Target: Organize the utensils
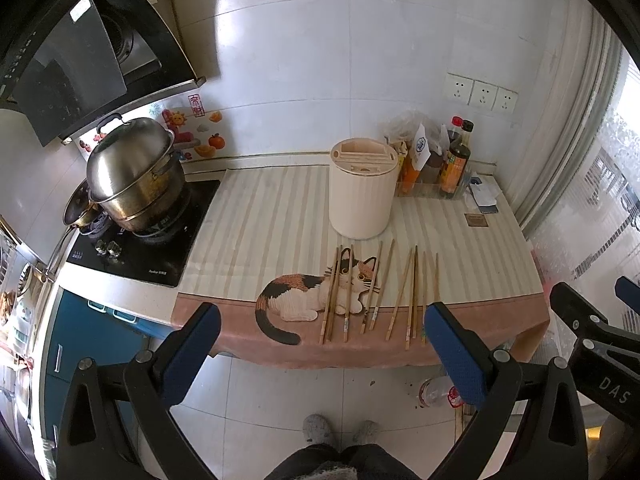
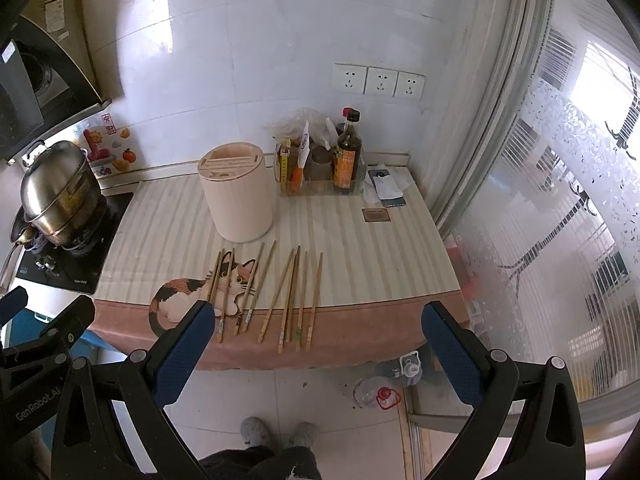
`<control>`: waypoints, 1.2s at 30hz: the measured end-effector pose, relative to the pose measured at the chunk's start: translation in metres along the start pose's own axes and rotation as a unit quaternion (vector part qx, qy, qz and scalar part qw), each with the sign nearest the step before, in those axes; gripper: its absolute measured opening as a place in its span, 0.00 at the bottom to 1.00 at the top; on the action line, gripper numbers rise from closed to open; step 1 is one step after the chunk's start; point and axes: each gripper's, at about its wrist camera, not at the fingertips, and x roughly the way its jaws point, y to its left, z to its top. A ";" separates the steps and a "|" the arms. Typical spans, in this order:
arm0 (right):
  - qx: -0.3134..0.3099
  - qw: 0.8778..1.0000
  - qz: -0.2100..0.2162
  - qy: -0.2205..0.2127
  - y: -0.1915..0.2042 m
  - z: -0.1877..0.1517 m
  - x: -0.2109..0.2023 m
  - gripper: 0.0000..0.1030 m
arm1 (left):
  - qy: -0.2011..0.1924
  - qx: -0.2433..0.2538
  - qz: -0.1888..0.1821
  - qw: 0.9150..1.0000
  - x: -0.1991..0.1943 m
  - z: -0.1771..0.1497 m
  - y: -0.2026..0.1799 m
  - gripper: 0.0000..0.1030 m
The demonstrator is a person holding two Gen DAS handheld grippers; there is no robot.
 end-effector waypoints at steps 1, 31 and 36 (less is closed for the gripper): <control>-0.001 1.000 0.000 0.000 0.000 0.000 -0.001 1.00 | -0.001 -0.001 0.000 1.000 -0.001 -0.001 0.000 1.00; 0.003 1.000 0.013 -0.009 -0.006 -0.001 -0.012 1.00 | -0.009 -0.015 0.007 1.000 -0.013 -0.005 -0.001 1.00; 0.016 1.000 0.023 -0.011 -0.017 0.000 0.001 1.00 | -0.045 -0.019 0.031 0.998 0.009 -0.001 -0.004 1.00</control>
